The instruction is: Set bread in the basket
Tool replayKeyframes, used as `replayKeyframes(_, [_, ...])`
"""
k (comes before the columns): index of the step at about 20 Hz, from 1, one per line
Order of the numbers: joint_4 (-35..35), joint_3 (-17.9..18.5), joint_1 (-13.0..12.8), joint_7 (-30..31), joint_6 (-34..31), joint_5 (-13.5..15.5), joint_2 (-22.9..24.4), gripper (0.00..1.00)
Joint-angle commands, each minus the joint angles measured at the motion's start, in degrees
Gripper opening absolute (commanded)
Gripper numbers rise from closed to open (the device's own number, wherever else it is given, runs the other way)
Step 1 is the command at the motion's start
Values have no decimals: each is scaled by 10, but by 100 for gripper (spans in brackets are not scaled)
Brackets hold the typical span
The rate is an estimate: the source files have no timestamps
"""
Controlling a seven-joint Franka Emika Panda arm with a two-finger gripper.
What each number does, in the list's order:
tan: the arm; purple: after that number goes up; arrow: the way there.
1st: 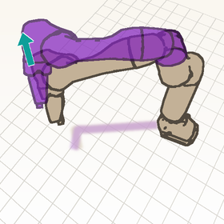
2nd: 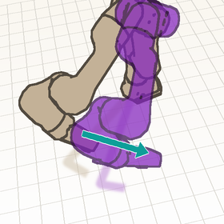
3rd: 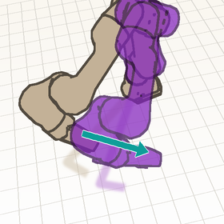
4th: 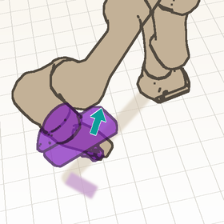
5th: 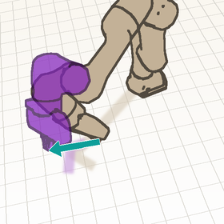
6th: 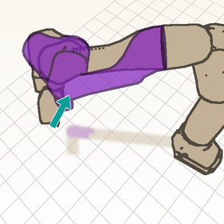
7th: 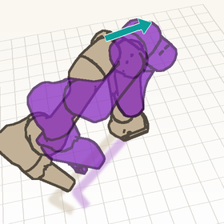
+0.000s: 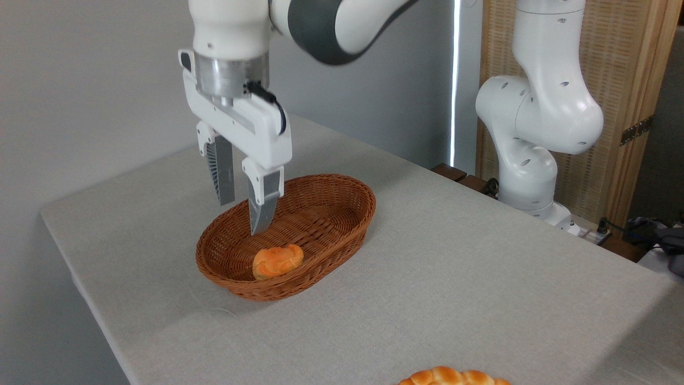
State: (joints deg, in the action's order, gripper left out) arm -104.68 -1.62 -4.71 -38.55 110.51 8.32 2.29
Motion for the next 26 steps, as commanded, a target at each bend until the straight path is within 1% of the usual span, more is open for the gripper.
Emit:
replayKeyframes(1, [58, 21, 2, 5, -81, -15, -1, 100])
replayKeyframes(2, [91, 44, 3, 3, -128, -15, -6, 100])
replayKeyframes(4, [114, 59, 3, 2, -157, -15, -9, 100])
replayKeyframes(7, [125, 72, 3, 0, -160, -14, -14, 100])
replayKeyframes(13, [124, 71, 3, 0, -158, -9, -27, 100])
replayKeyframes(16, [124, 60, 3, 1, -151, -9, -37, 100])
replayKeyframes(17, [124, 46, 4, 2, -144, -9, -41, 100])
replayKeyframes(18, [124, 39, 6, 2, -138, -9, -41, 100])
replayKeyframes(19, [123, 35, 14, 4, -130, -9, -40, 100])
replayKeyframes(21, [123, 34, 18, 4, -129, -8, -37, 100])
replayKeyframes(26, [114, 35, 20, 2, -133, -8, -21, 100])
